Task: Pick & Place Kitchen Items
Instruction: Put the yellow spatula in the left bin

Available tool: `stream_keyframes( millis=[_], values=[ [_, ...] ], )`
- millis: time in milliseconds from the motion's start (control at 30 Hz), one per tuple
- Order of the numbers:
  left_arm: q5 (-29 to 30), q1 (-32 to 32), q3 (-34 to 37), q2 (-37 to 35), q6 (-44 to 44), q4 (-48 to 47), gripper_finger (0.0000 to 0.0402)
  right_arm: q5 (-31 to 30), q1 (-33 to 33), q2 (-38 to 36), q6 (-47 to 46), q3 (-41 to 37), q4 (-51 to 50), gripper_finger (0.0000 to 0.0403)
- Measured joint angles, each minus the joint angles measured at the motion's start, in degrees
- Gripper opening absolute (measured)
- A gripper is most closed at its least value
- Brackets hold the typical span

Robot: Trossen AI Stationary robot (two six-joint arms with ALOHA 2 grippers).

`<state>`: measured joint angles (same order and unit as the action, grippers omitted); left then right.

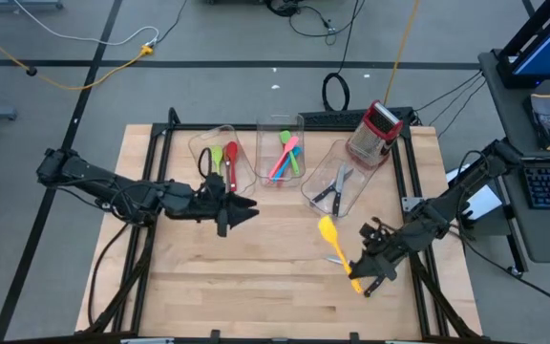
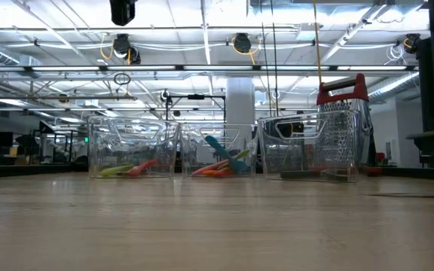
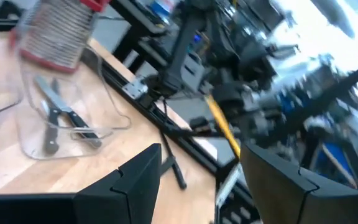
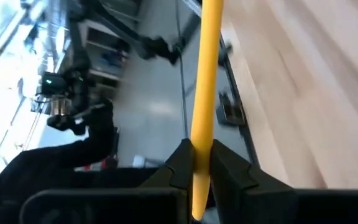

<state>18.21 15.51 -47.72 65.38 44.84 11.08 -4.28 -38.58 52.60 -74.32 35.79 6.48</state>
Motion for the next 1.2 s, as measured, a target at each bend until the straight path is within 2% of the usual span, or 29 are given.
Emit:
stream_keyframes(
  millis=[133, 267, 500, 767, 1200],
  values=[
    [2.72, 0.0, 0.02, 1.99, 3.25, 2.87, 0.0225, -3.7, 1.36, 0.0, 8.07, 0.0, 4.22, 0.0024],
    [2.55, 0.0, -0.09, 6.27, 5.0, 12.48, 0.0225, -5.1, 4.24, 0.03, 15.0, 0.0, 7.35, 0.0024],
    [1.25, 0.0, -2.92, 15.51, 7.82, 25.99, 0.0225, -5.07, 10.02, 0.04, 19.29, 0.02, 9.33, 0.0024],
    [1.2, -0.13, -12.33, 25.88, 9.38, 26.69, 0.0225, -2.9, 14.7, 0.04, 19.3, 0.02, 9.6, 0.0024],
    [1.17, -0.85, -27.12, 38.11, 9.89, 20.28, 0.0225, -1.47, 15.78, 0.04, 20.17, 0.02, 9.63, 0.0023]
  ],
)
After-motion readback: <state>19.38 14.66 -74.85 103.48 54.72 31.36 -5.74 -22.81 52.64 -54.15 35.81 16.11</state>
